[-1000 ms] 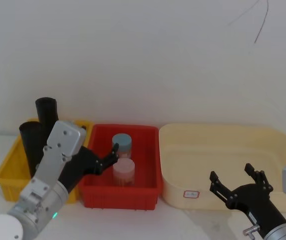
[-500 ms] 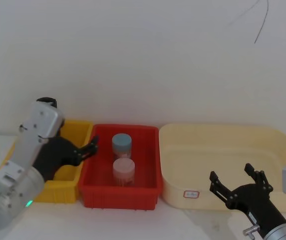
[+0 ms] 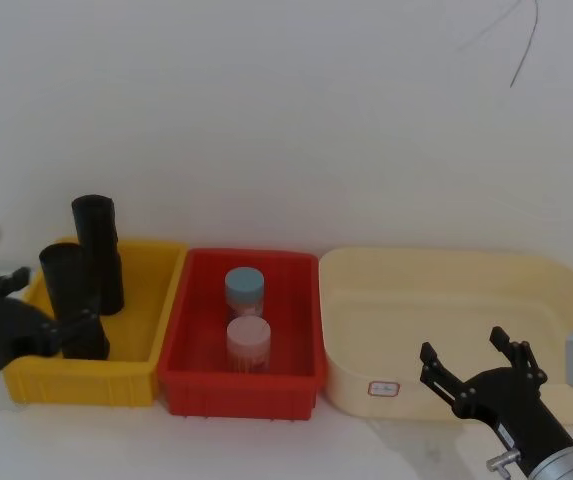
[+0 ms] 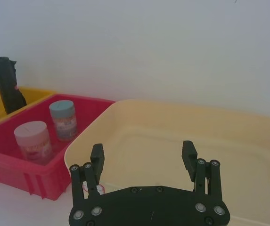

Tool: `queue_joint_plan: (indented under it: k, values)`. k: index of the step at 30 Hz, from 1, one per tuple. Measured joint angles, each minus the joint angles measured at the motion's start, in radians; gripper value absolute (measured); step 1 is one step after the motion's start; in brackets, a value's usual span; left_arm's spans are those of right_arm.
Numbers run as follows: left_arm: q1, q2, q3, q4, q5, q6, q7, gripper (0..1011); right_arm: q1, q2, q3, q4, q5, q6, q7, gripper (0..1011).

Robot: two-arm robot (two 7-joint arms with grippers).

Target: Pick up the garbage bag with the one hand and transfer it to the other hand.

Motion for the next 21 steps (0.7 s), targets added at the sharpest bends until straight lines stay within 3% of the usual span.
queue_joint_plan:
  k: [4, 11, 17, 21]
  values:
    - [0.057, 0.01, -0.069, -0.019, -0.042, 0.01, -0.012, 1001, 0.0, 0.0, 0.0, 0.0, 0.0, 0.0, 0.0, 1010]
    - [0.095, 0.008, -0.127, 0.001, -0.086, -0.002, -0.023, 1001, 0.0, 0.0, 0.0, 0.0, 0.0, 0.0, 0.0, 1010]
    - [0.075, 0.002, -0.134, 0.06, -0.104, -0.033, -0.041, 1001, 0.0, 0.0, 0.0, 0.0, 0.0, 0.0, 0.0, 1010]
    - [0.042, -0.005, -0.12, 0.107, -0.108, -0.048, -0.052, 1001, 0.0, 0.0, 0.0, 0.0, 0.0, 0.0, 0.0, 1010]
